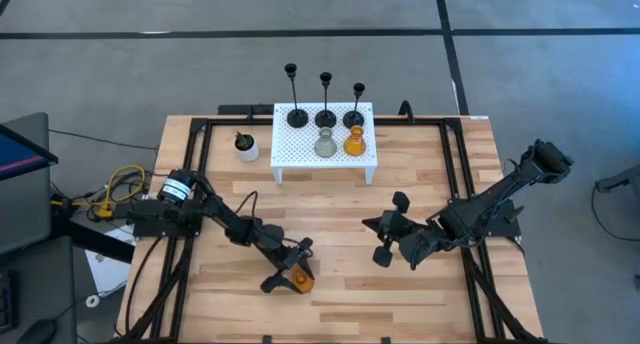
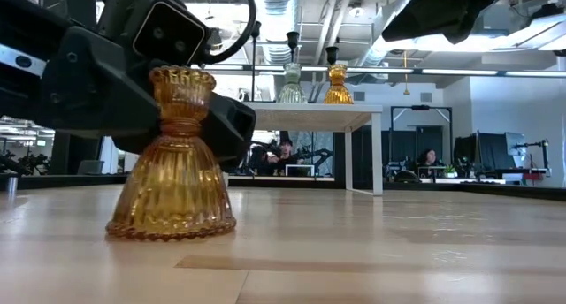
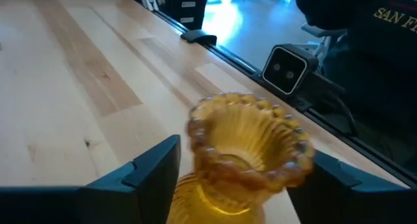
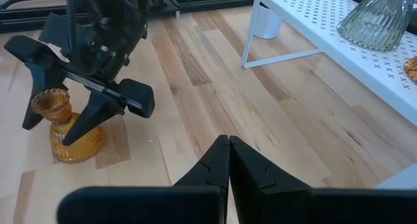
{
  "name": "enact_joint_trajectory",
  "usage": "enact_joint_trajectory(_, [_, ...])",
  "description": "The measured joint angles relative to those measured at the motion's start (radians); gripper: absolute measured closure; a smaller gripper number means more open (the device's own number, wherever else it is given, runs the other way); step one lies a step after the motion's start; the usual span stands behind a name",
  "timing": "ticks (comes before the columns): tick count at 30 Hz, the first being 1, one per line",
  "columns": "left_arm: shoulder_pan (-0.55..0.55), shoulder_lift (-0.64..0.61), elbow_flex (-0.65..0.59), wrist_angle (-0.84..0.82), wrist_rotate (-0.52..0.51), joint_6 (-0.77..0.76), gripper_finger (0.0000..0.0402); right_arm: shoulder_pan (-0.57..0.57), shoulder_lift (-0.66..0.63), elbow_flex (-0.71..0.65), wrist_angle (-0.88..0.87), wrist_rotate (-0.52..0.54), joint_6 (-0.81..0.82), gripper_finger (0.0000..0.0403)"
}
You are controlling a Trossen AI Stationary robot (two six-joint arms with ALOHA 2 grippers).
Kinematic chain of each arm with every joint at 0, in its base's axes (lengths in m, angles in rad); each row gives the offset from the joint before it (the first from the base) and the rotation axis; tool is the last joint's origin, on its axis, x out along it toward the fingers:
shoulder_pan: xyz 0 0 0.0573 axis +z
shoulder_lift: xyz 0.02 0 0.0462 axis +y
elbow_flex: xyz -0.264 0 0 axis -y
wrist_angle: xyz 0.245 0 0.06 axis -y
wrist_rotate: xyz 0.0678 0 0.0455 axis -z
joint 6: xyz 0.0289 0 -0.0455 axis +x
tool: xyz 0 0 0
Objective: Pick & Place candle stick holders
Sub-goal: Put the yellow glass candle holder on the shelf aligned with the other green and yellow glass candle holders
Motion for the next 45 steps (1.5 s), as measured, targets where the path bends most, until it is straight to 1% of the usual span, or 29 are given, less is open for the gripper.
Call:
enact_joint_trajectory(6, [0.001, 0.0, 0.0, 0.002, -0.051, -0.029, 0.0213, 0.0, 0.0, 0.0, 0.0, 0.0, 0.0, 0.0403])
enact_joint_trajectory(9, [0.001, -0.003, 0.001, 0.01, -0.051, -0.03, 0.0248, 0.0, 0.0, 0.0, 0.0, 0.0, 0.0, 0.0403])
enact_joint_trajectory(12, [0.0, -0.004, 0.002, 0.016, -0.054, -0.073, 0.0275, 0.0, 0.0, 0.0, -0.001, 0.0, 0.0, 0.0403])
enact_joint_trajectory(17, [0.0, -0.025, 0.0, -0.003, -0.091, -0.125, 0.0277, 0.0, 0.0, 0.0, -0.004, 0.0, 0.0, 0.0403])
enact_joint_trajectory(20, [0.0, -0.066, -0.004, -0.033, -0.123, -0.129, 0.0265, 0.0, 0.0, 0.0, -0.011, -0.001, 0.0, 0.0403])
enact_joint_trajectory(22, [0.001, -0.111, -0.004, -0.084, -0.144, -0.129, 0.0261, 0.0, 0.0, 0.0, -0.017, -0.001, 0.0, 0.0403])
enact_joint_trajectory(26, [0.0, -0.218, -0.004, -0.264, -0.246, -0.128, 0.0275, 0.0, 0.0, 0.0, -0.029, -0.002, 0.0, 0.0403])
enact_joint_trajectory(31, [0.001, -0.388, -0.004, -0.447, -0.411, -0.127, 0.0274, 0.0, 0.0, 0.0, -0.029, -0.002, 0.0, 0.0403])
enact_joint_trajectory(34, [0.008, -0.492, -0.004, -0.532, -0.491, -0.124, 0.0264, 0.0, 0.0, 0.0, -0.029, -0.002, 0.0, 0.0403])
enact_joint_trajectory(39, [0.026, -0.642, -0.004, -0.597, -0.632, -0.071, 0.0275, 0.0, 0.0, 0.0, -0.029, -0.002, 0.0, 0.0403])
enact_joint_trajectory(42, [0.042, -0.726, -0.004, -0.597, -0.71, -0.066, 0.0275, 0.0, 0.0, 0.0, -0.029, -0.002, 0.001, 0.0403])
enact_joint_trajectory(45, [0.063, -0.803, -0.003, -0.597, -0.79, -0.01, 0.0268, 0.0, 0.0, 0.0, -0.029, -0.004, 0.008, 0.0403])
